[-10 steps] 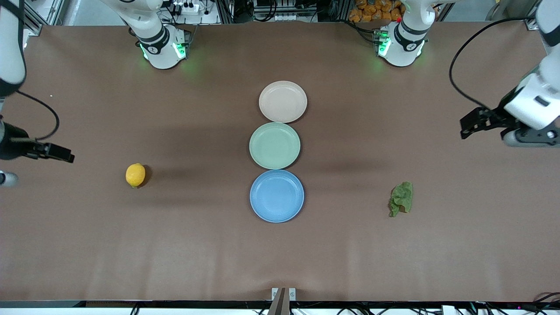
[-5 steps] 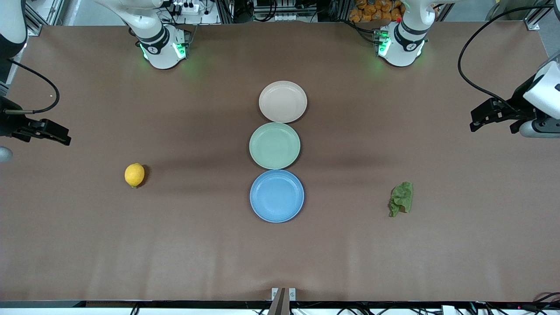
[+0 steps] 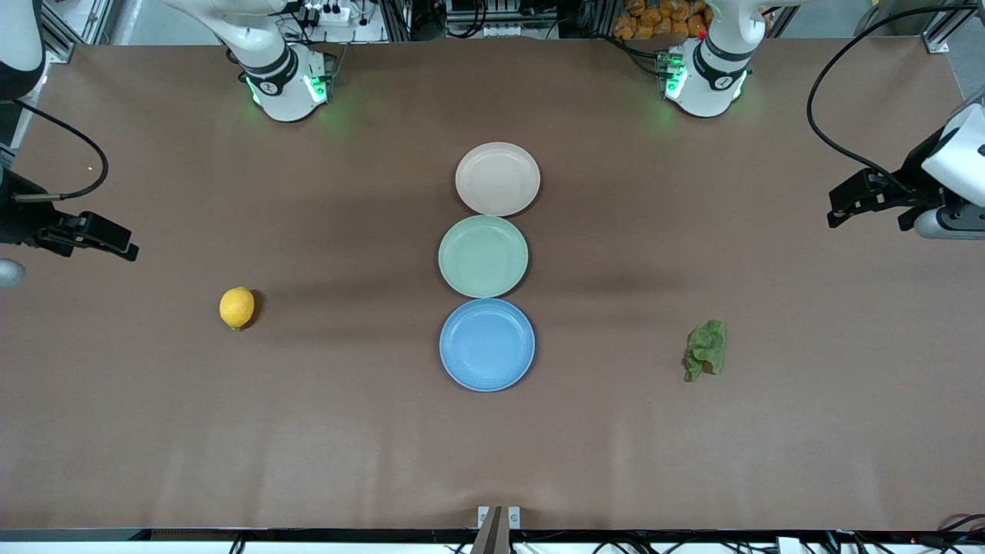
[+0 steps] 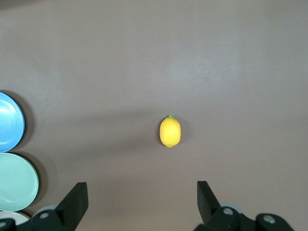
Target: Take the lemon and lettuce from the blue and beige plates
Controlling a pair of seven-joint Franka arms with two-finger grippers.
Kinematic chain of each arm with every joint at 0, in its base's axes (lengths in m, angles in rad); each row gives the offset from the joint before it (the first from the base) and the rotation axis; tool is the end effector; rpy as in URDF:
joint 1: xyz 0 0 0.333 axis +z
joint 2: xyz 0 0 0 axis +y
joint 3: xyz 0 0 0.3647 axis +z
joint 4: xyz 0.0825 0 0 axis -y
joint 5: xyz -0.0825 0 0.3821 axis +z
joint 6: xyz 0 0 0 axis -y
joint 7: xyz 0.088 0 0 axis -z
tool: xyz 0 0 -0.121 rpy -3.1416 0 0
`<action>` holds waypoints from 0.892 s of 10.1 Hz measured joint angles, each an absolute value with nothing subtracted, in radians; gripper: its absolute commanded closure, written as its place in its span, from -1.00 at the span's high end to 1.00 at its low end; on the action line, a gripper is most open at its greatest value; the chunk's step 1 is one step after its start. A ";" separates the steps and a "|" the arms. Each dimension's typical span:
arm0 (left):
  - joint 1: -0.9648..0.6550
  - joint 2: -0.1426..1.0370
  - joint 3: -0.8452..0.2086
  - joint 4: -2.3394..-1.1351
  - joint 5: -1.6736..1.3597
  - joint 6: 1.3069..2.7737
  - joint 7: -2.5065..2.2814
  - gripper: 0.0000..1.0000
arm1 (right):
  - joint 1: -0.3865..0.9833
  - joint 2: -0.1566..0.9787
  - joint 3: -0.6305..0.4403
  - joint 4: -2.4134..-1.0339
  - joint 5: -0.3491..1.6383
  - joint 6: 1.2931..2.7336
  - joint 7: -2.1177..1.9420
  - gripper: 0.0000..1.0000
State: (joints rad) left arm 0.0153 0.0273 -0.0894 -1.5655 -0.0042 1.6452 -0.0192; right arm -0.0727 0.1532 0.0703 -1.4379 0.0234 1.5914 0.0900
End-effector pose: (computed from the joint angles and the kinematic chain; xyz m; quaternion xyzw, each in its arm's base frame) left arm 0.5689 -0.0419 0.6532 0.9993 -0.0273 0.0261 0.0045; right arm 0.6088 -0.0024 0.6349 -0.9988 0.0468 0.0004 0.0171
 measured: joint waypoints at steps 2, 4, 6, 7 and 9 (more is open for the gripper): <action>0.015 0.027 -0.089 -1.557 -0.004 1.643 -0.019 1.00 | -0.067 0.144 0.065 -1.451 0.024 1.591 0.091 1.00; 0.015 0.027 -0.089 -1.557 -0.004 1.639 -0.019 1.00 | -0.054 0.136 0.050 -1.457 0.025 1.590 0.091 1.00; 0.010 0.027 -0.091 -1.555 -0.004 1.606 -0.019 1.00 | 0.014 0.135 -0.014 -1.460 0.025 1.589 0.092 1.00; 0.008 0.027 -0.091 -1.555 -0.004 1.599 -0.019 1.00 | 0.025 0.135 -0.026 -1.460 0.026 1.589 0.092 1.00; 0.007 0.027 -0.091 -1.554 -0.004 1.593 -0.019 1.00 | 0.027 0.135 -0.027 -1.460 0.026 1.589 0.092 1.00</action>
State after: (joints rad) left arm 0.0069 0.0270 -0.0913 -1.5541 -0.0041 1.5927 -0.0192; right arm 0.0271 0.1350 -0.0275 -1.4605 0.0256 1.5886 0.0916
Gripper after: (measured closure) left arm 0.000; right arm 0.000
